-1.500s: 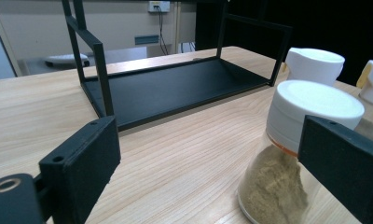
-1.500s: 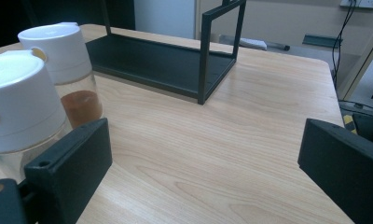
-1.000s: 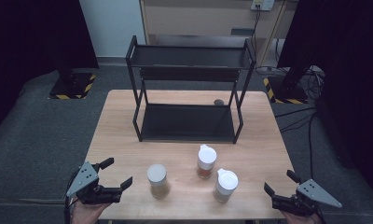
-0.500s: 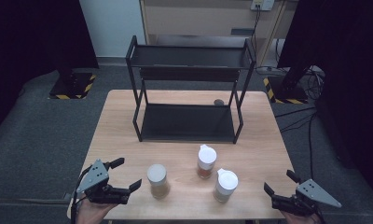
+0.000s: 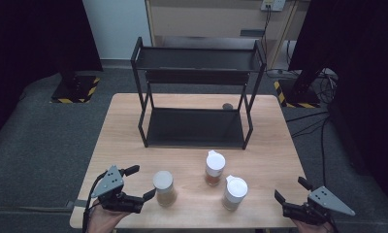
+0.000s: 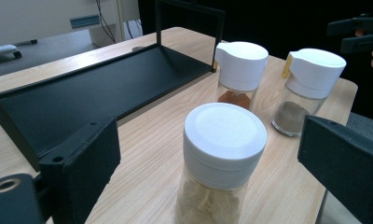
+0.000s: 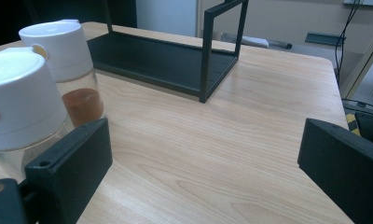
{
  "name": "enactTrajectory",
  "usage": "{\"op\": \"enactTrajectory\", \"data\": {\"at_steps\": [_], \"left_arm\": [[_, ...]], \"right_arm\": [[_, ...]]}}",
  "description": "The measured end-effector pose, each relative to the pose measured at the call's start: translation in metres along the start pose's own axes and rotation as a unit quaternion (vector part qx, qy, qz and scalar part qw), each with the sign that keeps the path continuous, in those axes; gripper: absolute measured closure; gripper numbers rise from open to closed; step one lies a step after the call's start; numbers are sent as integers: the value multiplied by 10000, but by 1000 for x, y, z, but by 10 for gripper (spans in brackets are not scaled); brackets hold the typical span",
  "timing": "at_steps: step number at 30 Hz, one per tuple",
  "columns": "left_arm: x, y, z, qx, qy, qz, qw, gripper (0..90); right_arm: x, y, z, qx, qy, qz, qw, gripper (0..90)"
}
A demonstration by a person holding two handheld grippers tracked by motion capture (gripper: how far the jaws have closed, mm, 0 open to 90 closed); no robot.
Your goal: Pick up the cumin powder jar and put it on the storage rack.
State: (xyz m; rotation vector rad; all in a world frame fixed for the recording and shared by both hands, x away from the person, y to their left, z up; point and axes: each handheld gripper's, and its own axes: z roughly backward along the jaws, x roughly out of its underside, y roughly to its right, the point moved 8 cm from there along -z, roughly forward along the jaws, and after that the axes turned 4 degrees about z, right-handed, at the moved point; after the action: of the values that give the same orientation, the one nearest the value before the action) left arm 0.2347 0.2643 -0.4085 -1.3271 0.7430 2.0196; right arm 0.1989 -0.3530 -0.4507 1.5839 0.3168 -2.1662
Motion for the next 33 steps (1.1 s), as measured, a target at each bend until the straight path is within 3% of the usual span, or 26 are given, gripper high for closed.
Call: {"op": "enactTrajectory", "data": {"at_steps": [33], "left_arm": [[9, 0, -35, 254, -146, -39, 9996, 50]], "right_arm": [[0, 1, 0, -20, 6, -7, 10000, 34]]}}
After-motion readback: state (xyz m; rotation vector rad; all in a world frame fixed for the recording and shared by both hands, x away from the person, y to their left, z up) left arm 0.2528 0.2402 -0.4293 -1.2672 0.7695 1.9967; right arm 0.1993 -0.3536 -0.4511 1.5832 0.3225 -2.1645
